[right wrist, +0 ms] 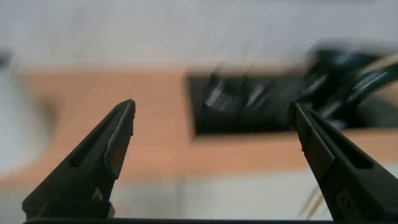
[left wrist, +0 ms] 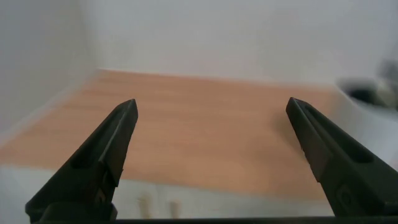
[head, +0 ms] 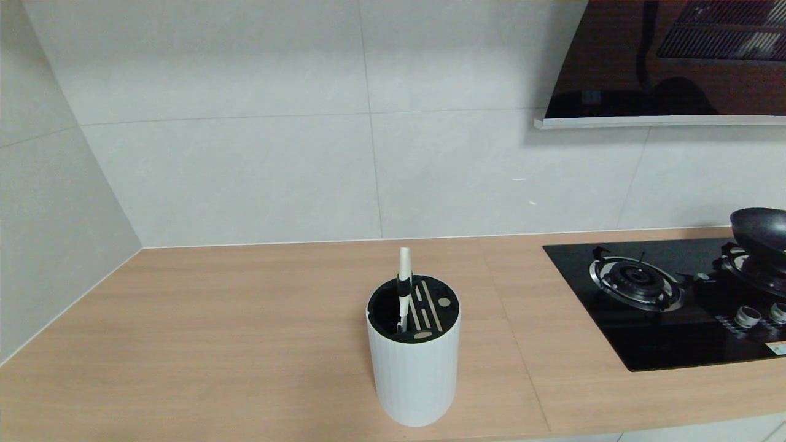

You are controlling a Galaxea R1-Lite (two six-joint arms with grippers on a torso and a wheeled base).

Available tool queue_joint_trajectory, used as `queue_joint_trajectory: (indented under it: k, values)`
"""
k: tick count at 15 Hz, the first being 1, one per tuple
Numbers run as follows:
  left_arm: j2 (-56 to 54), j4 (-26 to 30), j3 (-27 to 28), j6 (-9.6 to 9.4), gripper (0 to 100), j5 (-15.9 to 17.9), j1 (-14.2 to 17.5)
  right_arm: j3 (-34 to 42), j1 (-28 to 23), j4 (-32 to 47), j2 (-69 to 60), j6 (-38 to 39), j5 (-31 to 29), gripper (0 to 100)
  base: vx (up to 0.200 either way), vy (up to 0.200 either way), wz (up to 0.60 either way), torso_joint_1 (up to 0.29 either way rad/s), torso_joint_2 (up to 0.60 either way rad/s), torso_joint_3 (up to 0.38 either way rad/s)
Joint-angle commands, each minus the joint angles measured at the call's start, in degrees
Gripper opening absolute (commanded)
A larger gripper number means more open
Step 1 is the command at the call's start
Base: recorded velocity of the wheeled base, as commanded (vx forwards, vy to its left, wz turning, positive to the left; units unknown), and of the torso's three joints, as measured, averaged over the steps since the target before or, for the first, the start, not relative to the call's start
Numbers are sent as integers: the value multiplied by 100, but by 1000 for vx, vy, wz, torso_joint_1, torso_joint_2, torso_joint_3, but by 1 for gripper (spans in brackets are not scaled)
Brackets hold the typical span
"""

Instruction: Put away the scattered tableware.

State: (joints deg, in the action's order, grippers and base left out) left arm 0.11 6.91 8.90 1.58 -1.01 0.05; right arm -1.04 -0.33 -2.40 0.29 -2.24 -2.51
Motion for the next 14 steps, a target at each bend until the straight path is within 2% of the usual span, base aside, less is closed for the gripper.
queue_joint_trajectory:
  k: [1, 2, 4, 5, 6, 7, 8, 14]
  values:
    - [-11, -120, -538, -88, 100, 330, 4, 104, -2, 135, -20, 31, 93, 100, 0, 0, 0, 0, 0, 0]
    - [-11, -313, -591, -106, 100, 541, 4, 77, -2, 310, -20, 57, 102, 100, 0, 0, 0, 0, 0, 0]
    - [-11, -331, -600, -194, 100, 629, 4, 95, -2, 249, -20, 154, 111, 100, 0, 0, 0, 0, 0, 0]
    - [-11, -384, -661, -325, 100, 637, 4, 95, -2, 240, -20, 242, 111, 100, 0, 0, 0, 0, 0, 0]
    - [-11, -533, -846, -616, 100, 593, 4, 95, -2, 240, -20, 286, 111, 100, 0, 0, 0, 0, 0, 0]
    - [-11, -603, -881, -528, 100, 558, 13, 95, -2, 240, -20, 295, 102, 100, 0, 0, 0, 0, 0, 0]
    - [-11, -603, -872, -334, 100, 558, 4, 95, -2, 240, -20, 295, 102, 100, 0, 0, 0, 0, 0, 0]
    - [-11, -612, -872, -282, 100, 558, 4, 95, -2, 240, -20, 295, 198, 100, 0, 0, 0, 0, 0, 0]
